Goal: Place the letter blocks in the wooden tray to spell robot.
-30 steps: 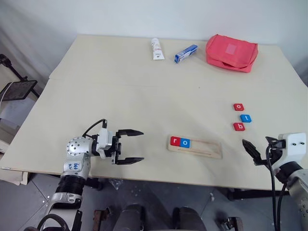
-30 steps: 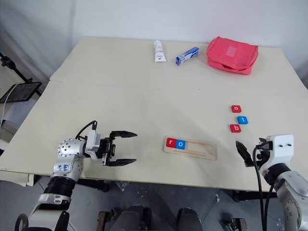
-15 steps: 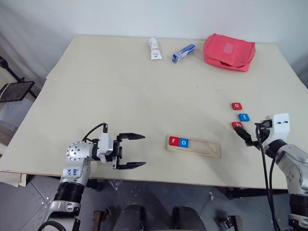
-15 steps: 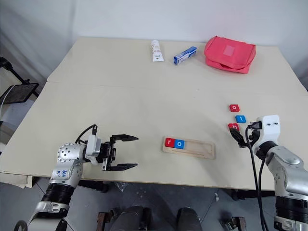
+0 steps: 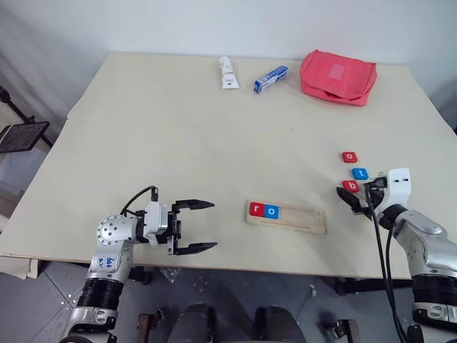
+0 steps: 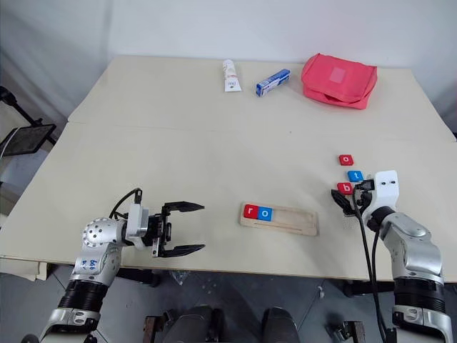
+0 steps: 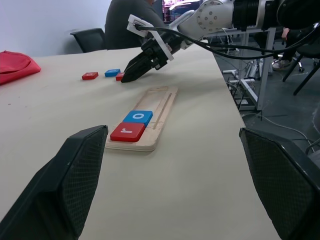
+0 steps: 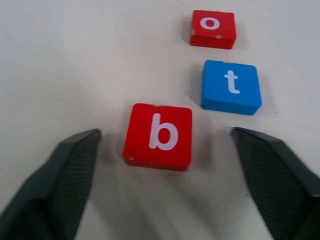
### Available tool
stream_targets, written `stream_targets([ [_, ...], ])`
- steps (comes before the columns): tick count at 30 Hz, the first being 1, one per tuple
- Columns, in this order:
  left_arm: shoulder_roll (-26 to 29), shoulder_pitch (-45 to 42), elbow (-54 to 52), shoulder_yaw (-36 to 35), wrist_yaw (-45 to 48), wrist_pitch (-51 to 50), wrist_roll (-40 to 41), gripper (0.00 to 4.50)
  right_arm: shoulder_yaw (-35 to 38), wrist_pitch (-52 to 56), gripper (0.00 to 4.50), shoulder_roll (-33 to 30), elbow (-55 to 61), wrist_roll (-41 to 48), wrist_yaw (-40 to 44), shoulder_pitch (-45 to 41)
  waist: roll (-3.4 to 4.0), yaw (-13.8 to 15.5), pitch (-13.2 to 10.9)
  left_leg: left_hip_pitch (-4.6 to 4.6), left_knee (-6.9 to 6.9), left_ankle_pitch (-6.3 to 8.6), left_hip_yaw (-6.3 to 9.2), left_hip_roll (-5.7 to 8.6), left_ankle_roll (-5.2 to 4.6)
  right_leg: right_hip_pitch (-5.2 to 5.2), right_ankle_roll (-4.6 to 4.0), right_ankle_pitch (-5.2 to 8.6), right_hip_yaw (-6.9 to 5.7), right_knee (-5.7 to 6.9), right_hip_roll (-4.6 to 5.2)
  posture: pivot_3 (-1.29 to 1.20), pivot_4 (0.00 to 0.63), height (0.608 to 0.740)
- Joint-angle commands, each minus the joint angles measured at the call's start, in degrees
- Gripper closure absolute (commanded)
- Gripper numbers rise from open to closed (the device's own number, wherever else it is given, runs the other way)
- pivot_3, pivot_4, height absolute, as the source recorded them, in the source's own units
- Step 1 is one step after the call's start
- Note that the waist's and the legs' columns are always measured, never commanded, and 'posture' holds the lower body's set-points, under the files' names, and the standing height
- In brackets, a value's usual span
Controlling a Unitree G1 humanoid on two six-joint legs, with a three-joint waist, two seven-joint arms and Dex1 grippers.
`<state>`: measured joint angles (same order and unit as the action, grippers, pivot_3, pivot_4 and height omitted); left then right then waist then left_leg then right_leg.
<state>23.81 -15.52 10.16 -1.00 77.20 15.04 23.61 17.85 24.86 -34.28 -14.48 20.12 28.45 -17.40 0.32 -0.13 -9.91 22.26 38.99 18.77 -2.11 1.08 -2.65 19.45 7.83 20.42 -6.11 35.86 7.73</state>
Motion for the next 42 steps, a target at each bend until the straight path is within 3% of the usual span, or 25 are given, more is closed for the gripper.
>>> stream_targets([
  [1,0.6,0.0,-1.4,-0.2,-0.3,0.4,1.2,0.00,0.1,-0.4,1.64,1.1,-0.7,-0.5,-0.8,0.4,0.00,0.0,0.0,-0.01,0.00,0.00,0.00,0.00,0.00,0.00,0.00,0.00,0.00,0.00,0.00,0.00,0.150,0.740],
  [5,0.8,-0.4,-0.1,-0.4,0.2,0.9,1.1,0.00,1.0,-1.5,3.01,2.6,1.5,-0.3,-2.8,1.6,0.00,0.0,0.0,-0.01,0.00,0.00,0.00,-0.01,0.00,0.00,0.00,0.00,0.00,0.00,-0.01,0.00,0.150,0.740],
  [9,1.0,-1.4,1.9,-0.6,1.3,1.4,1.4,0.00,2.4,-0.3,3.04,4.7,10.0,0.6,-6.2,5.4,0.00,0.1,0.0,0.00,-0.01,0.00,0.02,-0.01,0.00,0.00,0.00,0.00,0.00,0.00,-0.01,0.00,0.150,0.740],
  [15,1.2,-4.3,8.8,-1.1,4.7,3.1,1.9,0.00,4.5,6.0,3.04,10.1,33.2,2.5,-13.8,18.1,0.02,0.3,0.0,0.03,-0.03,0.00,0.04,0.03,0.00,0.05,0.00,0.00,0.02,0.03,0.02,0.00,0.150,0.740],
  [22,0.8,-9.6,17.5,-0.9,9.0,5.6,1.7,0.00,2.5,9.5,3.04,16.7,45.8,0.9,-21.2,26.8,0.02,0.2,0.0,0.00,-0.03,-0.02,0.00,-0.02,0.05,0.06,0.00,0.00,0.05,0.02,-0.07,0.00,0.150,0.740],
  [33,-0.2,-13.4,20.4,-0.2,10.4,6.5,1.4,0.00,0.1,8.9,3.04,21.5,47.6,-1.3,-24.9,30.3,0.02,0.0,0.0,-0.03,-0.14,-0.01,-0.01,0.04,0.03,0.14,0.00,0.00,0.12,0.08,-0.06,0.00,0.150,0.740],
  [42,0.7,-10.1,14.3,0.0,9.5,3.7,2.1,0.00,1.0,9.2,0.07,20.3,48.4,-0.2,-22.4,30.5,0.03,0.0,0.0,-0.03,-0.14,-0.01,-0.01,0.05,0.03,0.13,0.00,0.00,0.15,0.08,-0.04,0.00,0.150,0.740],
])
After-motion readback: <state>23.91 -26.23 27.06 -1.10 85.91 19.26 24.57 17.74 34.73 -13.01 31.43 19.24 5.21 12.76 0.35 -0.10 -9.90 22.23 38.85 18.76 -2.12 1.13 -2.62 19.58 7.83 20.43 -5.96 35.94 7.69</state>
